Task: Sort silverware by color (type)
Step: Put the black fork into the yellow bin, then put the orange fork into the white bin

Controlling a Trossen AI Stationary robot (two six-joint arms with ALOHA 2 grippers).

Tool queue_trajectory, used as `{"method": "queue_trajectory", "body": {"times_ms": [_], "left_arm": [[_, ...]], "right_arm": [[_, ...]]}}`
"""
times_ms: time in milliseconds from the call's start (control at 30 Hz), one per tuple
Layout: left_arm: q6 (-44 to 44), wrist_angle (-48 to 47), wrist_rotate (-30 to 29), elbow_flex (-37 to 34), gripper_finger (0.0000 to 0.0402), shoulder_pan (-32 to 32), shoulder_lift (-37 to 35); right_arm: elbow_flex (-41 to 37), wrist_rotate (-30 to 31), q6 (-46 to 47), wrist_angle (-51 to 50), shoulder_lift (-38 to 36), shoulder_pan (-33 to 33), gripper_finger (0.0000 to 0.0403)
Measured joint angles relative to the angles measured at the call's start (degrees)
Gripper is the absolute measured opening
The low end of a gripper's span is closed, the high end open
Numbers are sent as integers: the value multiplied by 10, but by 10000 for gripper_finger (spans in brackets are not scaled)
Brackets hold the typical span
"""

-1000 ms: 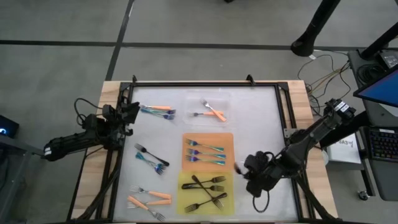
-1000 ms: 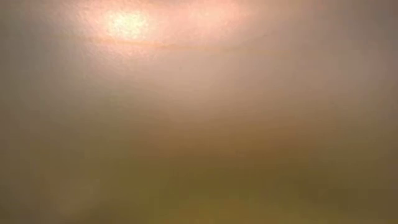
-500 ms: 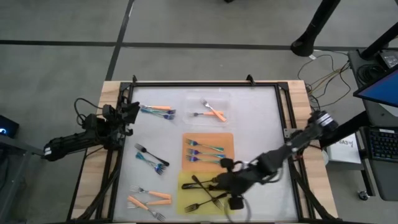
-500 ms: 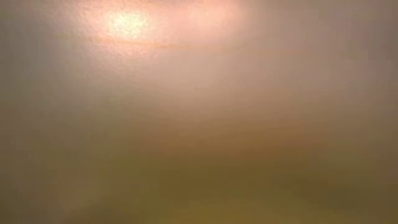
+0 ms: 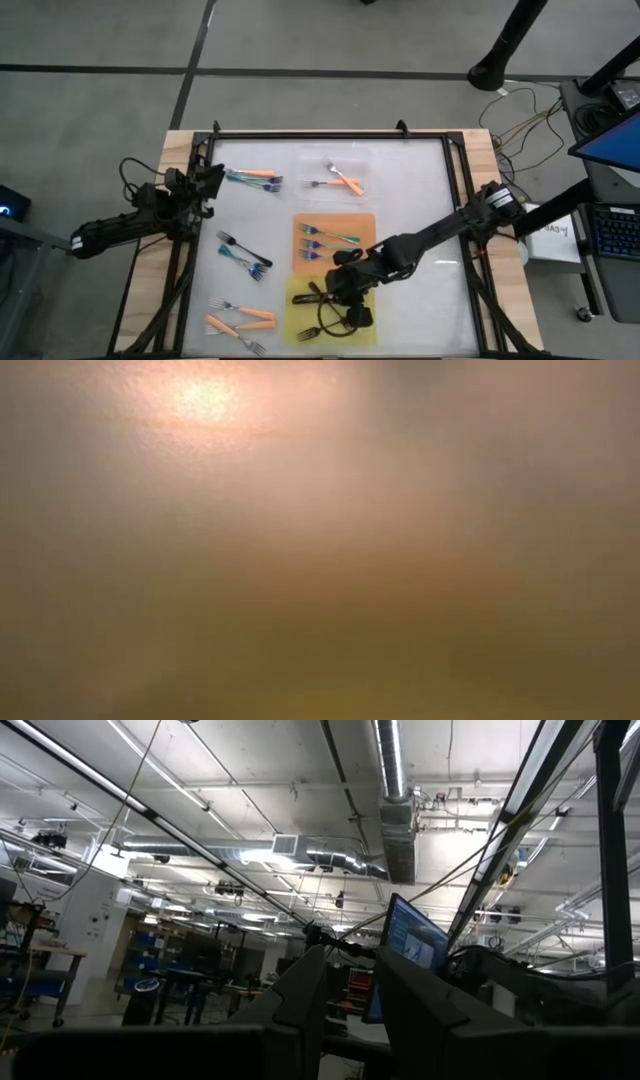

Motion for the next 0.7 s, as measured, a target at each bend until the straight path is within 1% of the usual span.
{"method": "queue_trajectory", "body": {"times_ms": [300, 400, 567, 700], "left_arm": [[0, 0, 0, 0, 75, 0, 0], [0, 0, 0, 0, 75, 0, 0], [0, 0, 0, 0, 75, 0, 0], [0, 0, 0, 0, 75, 0, 0]], "right_arm": [[0, 0, -7, -12, -3, 1, 82], [0, -1, -35, -59, -13, 1, 95], [-6, -1, -107, -136, -61, 0, 102], [-59, 29, -116, -114, -135, -19, 99]]}}
